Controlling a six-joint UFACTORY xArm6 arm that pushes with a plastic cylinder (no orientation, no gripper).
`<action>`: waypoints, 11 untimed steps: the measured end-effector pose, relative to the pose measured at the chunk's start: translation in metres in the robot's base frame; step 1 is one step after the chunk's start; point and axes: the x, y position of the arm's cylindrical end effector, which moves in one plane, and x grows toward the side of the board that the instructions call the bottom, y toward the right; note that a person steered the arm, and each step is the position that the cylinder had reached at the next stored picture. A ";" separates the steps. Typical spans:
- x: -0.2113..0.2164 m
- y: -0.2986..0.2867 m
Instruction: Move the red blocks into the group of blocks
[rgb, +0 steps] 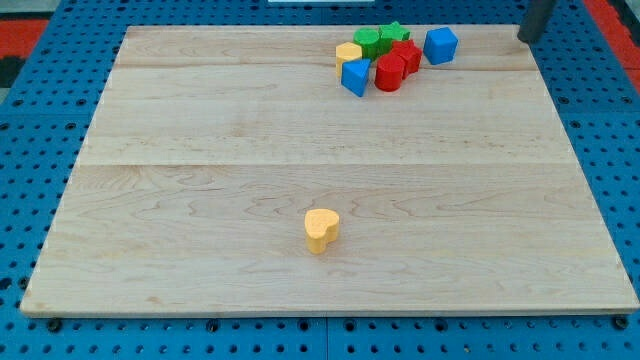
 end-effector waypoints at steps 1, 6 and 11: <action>-0.006 -0.014; 0.111 -0.158; -0.001 -0.037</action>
